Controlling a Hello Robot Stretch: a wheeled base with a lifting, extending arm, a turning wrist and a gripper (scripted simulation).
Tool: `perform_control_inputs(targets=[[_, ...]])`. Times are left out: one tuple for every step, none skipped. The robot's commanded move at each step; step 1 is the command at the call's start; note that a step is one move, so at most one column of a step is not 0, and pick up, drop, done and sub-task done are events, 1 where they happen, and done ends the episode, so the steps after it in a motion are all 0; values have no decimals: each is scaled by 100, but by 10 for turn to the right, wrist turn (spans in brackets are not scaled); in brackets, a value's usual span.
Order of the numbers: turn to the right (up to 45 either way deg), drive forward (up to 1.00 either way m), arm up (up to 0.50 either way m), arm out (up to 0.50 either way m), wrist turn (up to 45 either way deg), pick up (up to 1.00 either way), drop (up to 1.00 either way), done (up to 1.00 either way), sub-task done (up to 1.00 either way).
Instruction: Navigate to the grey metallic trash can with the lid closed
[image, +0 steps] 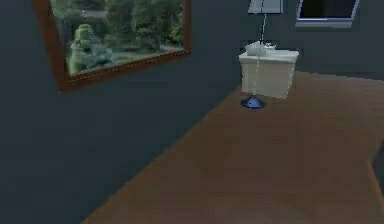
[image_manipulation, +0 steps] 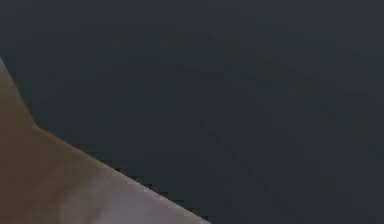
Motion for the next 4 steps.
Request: perform_control_inputs(targets=[[300, 0, 0, 0, 0, 0, 0, 0, 0], [0, 100, 0, 0, 0, 0, 0, 0, 0], [0, 100, 0, 0, 0, 0, 0, 0, 0], [0, 100, 0, 0, 0, 0, 0, 0, 0]])
